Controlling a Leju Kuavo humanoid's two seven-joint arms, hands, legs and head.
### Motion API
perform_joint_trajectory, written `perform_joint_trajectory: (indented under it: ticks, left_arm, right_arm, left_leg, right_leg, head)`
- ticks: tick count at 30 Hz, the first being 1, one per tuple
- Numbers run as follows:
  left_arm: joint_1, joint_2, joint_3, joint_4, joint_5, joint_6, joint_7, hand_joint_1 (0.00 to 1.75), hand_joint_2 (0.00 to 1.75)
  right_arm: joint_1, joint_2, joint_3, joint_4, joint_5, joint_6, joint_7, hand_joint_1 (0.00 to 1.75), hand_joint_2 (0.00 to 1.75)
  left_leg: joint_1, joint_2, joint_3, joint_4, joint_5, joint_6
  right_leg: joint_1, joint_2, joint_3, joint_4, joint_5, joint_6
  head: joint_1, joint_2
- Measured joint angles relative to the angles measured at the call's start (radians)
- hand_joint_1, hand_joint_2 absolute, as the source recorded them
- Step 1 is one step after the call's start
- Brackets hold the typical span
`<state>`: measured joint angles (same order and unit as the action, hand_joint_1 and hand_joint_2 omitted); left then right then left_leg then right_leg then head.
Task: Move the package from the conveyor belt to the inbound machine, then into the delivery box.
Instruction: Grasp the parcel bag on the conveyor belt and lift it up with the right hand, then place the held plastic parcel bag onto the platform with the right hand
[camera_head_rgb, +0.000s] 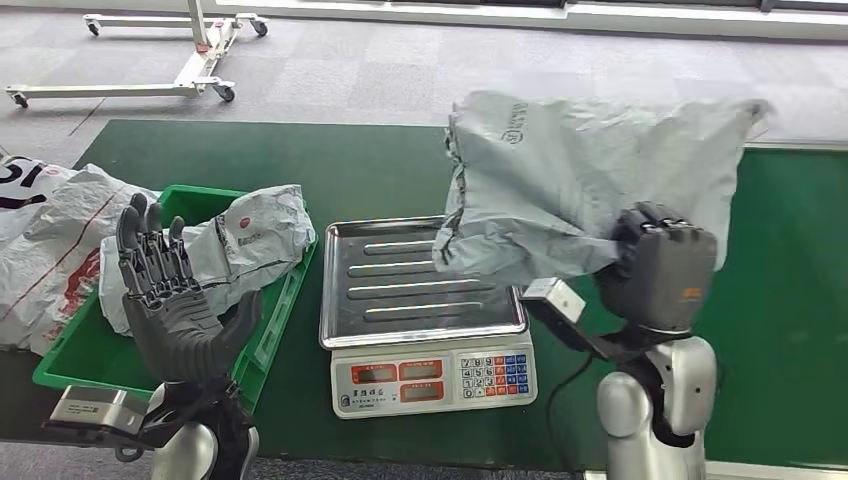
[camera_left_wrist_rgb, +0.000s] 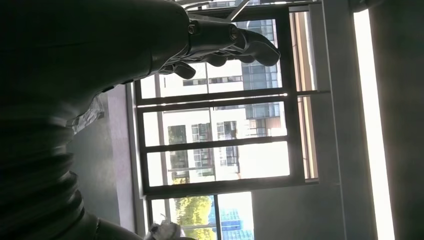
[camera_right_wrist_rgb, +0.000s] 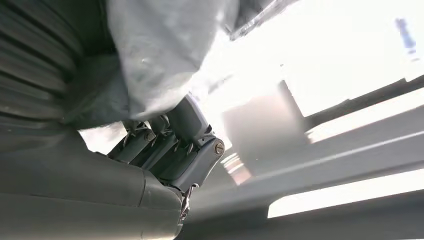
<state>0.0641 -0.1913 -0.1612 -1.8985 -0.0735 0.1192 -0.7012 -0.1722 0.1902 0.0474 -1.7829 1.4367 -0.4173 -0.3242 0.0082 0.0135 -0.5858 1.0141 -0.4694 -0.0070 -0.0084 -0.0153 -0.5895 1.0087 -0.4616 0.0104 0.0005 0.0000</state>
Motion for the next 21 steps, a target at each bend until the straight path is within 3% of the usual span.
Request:
perform_joint_trajectory:
  ticks: [4,8,15,19,21]
  left_arm:
    - [-0.011,0.006,-0.006,0.012,0.001,-0.003,0.000,0.00,1.75]
    - [-0.019,0.011,-0.007,0.020,0.001,0.004,0.000,0.00,1.75]
    - [-0.016,0.021,-0.008,0.021,0.001,0.022,0.000,0.00,1.75]
    - [-0.006,0.028,-0.009,0.019,0.002,0.030,0.000,0.00,1.75]
    - [0.001,0.031,-0.010,0.017,0.002,0.032,0.000,0.00,1.75]
  right_arm:
    - [0.002,-0.039,0.198,0.054,-0.043,0.020,0.004,1.75,1.75]
    - [-0.007,-0.070,0.322,0.092,-0.073,0.033,0.017,1.75,1.75]
    - [-0.033,-0.111,0.411,0.123,-0.079,0.045,0.069,1.75,1.75]
    - [-0.037,-0.128,0.426,0.134,-0.007,0.027,0.124,1.74,1.75]
    - [-0.040,-0.138,0.427,0.140,0.066,0.005,0.188,0.88,1.75]
  left_leg:
    - [0.000,-0.001,0.000,0.000,0.000,-0.001]
    - [0.001,-0.001,-0.001,0.000,0.000,-0.001]
    - [0.000,-0.001,-0.001,0.000,0.000,-0.001]
    - [0.000,-0.001,-0.001,0.000,0.000,-0.001]
    - [0.000,-0.001,-0.001,0.000,0.000,-0.001]
  right_leg:
    - [0.001,-0.001,0.000,0.000,-0.001,-0.001]
    - [0.000,0.000,0.000,0.000,-0.001,-0.001]
    - [0.000,-0.001,0.000,0.000,-0.001,-0.001]
    - [0.000,-0.001,0.000,0.000,-0.001,-0.001]
    - [0.000,-0.001,0.000,0.000,-0.001,-0.001]
  head:
    - [0.000,0.000]
    - [0.000,0.000]
    - [0.000,0.000]
    - [0.000,0.000]
    - [0.000,0.000]
